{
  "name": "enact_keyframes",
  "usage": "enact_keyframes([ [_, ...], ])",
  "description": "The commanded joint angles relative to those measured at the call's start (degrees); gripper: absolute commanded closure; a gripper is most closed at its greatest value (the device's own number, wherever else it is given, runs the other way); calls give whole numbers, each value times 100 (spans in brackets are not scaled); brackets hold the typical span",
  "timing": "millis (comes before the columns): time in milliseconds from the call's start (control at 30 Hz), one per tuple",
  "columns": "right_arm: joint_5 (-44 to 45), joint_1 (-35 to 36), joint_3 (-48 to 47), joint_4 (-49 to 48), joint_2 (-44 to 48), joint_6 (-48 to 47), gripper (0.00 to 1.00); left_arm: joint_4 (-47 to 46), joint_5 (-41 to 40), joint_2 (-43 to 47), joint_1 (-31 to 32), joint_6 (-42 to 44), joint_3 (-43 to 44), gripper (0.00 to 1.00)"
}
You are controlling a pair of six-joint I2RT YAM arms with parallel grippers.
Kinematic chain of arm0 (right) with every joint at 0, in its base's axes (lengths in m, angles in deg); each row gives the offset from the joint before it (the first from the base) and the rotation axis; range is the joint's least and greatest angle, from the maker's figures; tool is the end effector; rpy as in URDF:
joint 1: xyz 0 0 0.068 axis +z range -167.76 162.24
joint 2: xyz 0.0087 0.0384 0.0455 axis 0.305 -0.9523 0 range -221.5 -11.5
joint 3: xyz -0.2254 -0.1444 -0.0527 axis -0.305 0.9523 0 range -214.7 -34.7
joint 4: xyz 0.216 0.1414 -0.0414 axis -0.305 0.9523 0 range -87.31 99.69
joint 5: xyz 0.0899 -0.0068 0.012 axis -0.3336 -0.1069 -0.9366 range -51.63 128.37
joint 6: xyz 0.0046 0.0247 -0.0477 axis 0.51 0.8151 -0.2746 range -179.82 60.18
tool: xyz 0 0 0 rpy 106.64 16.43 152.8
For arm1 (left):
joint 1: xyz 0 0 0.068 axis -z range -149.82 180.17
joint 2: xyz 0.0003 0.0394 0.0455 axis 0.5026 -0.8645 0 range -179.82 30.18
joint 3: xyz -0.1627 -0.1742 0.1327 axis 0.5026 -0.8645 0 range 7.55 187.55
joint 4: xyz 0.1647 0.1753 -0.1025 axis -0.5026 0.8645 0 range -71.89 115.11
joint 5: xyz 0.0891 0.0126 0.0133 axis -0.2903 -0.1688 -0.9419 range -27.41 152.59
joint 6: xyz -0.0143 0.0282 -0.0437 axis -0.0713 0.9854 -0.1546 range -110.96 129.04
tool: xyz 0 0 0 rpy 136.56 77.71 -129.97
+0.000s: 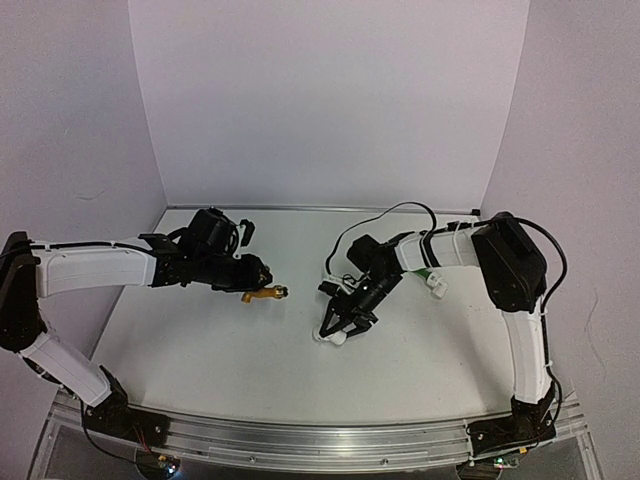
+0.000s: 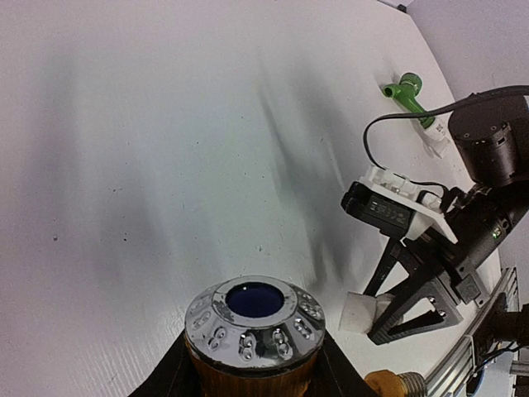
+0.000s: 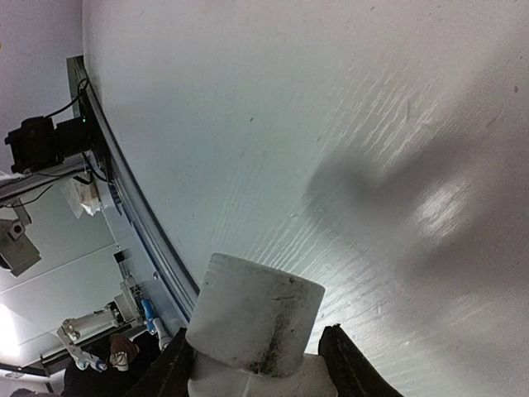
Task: Install the water faucets
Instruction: Place the adaptor at the center of the board.
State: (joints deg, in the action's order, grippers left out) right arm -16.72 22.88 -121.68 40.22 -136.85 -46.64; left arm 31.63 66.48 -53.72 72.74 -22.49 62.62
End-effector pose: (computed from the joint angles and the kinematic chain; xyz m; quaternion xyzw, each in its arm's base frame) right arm 0.3035 0.2990 0.1323 0.2640 -0.8413 -0.4585 0.1107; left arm 0.2314 -0.2159 0.2366 0.1016 0.9087 -0.2681 0.3035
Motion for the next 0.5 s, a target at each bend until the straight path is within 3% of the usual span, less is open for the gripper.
enact_keyframes([
  [0,212,-12,-102,-604,-187,815,74,-98,-121,205,-10,-57,93,100],
  [133,162,-20,-106,-507,-333,1437,74,-88,-139,286,-15,-70,85,100],
  [200,155,-17,-113,-281,-296,1606,69,-87,-121,311,-8,-60,113,100],
  [467,328,-21,50,1180,275,1366,68,-51,-81,385,-17,-68,176,100],
])
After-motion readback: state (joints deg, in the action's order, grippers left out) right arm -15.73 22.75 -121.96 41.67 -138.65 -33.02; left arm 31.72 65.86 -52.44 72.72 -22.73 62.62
